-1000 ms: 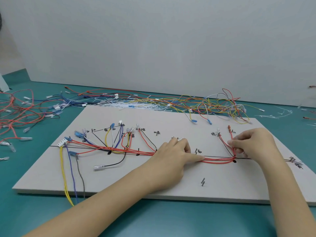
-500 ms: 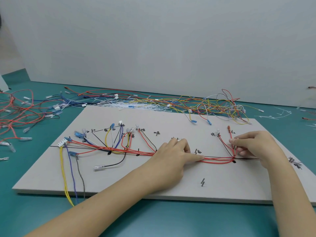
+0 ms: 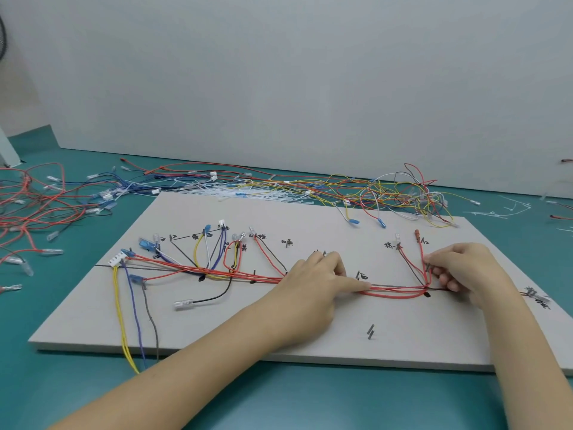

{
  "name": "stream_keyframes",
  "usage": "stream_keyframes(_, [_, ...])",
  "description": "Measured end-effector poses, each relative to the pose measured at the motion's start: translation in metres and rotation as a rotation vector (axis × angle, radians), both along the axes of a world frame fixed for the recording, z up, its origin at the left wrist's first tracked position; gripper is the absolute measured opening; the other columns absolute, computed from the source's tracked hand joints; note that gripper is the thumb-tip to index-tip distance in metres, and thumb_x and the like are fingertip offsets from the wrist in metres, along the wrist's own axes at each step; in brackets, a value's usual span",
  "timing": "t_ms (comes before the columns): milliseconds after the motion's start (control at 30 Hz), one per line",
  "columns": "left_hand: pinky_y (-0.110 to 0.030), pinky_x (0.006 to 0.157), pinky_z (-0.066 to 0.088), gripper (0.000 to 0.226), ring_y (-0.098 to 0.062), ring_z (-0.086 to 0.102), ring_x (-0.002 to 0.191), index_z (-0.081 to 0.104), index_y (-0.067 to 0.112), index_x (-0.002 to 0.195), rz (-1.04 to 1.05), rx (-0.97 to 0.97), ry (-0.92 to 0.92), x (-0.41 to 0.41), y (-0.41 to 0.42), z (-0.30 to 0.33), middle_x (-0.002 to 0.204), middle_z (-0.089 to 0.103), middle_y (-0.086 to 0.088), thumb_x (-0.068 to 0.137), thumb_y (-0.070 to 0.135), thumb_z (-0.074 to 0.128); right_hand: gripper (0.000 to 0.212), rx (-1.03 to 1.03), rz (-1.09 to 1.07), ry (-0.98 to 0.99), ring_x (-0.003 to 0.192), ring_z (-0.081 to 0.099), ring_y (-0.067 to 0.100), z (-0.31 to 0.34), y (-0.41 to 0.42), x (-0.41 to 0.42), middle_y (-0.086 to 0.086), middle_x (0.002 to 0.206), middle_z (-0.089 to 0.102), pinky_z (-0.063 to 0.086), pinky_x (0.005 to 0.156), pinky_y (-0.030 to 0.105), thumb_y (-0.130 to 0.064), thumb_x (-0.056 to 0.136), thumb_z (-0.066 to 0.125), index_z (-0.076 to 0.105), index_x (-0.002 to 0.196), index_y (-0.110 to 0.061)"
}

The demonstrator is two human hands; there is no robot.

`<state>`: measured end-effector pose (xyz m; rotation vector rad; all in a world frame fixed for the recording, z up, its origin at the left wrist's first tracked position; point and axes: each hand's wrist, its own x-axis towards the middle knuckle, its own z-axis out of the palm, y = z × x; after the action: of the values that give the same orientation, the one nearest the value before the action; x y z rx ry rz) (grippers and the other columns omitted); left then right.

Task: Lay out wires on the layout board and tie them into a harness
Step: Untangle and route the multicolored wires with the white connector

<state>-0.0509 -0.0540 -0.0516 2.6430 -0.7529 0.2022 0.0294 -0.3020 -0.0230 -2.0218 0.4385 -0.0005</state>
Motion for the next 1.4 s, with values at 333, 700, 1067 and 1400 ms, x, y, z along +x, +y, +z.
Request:
stream_keyframes(333, [-0.028,0.096,0.04,0.029,-0.011,0.049,0.108,0.064,0.028,0.122,0.009,-0.295,0.151,-0.001,0.012,0.018,0.106,0.053,0.004,0.102,0.022,0.044,0.012,-0.004,-0.026,0.012,0.022,0.037,0.007,-0.003,0.0,0.003,0.011,0.055,0.052,0.025,0.027,0.012,0.003,0.088,0.059,0.063,0.08,-0.005])
stream_keyframes(700, [-0.021,0.072,0.049,0.027,-0.007,0.065,0.077,0.076,0.031,0.09,0.209,-0.371,0.361,0.011,0.109,0.075,0.084,0.073,0.008,0.092,0.01,0.06,0.016,-0.046,-0.036,-0.087,0.036,0.041,0.017,-0.002,0.004,-0.001,0.011,0.058,0.056,0.027,0.029,0.018,-0.017,0.093,0.058,0.06,0.083,-0.005])
stream_keyframes(1067, [-0.019,0.048,0.037,0.047,0.002,0.055,0.049,0.079,0.032,0.082,0.585,-0.233,0.612,-0.011,0.284,0.048,0.075,0.072,0.008,0.039,0.015,0.068,0.011,-0.071,-0.036,-0.205,0.042,0.044,0.02,-0.002,0.006,-0.002,0.01,0.059,0.056,0.031,0.043,0.023,-0.014,0.088,0.056,0.065,0.087,-0.007])
stream_keyframes(1400, [-0.017,0.042,0.041,0.047,-0.005,0.047,0.042,0.08,0.018,0.081,0.628,-0.264,0.71,-0.007,0.288,0.037,0.059,0.053,0.004,0.035,0.013,0.086,0.011,-0.093,0.0,-0.193,0.041,0.044,0.019,-0.001,0.004,-0.002,0.009,0.059,0.058,0.031,0.041,0.022,-0.014,0.087,0.057,0.066,0.084,-0.01])
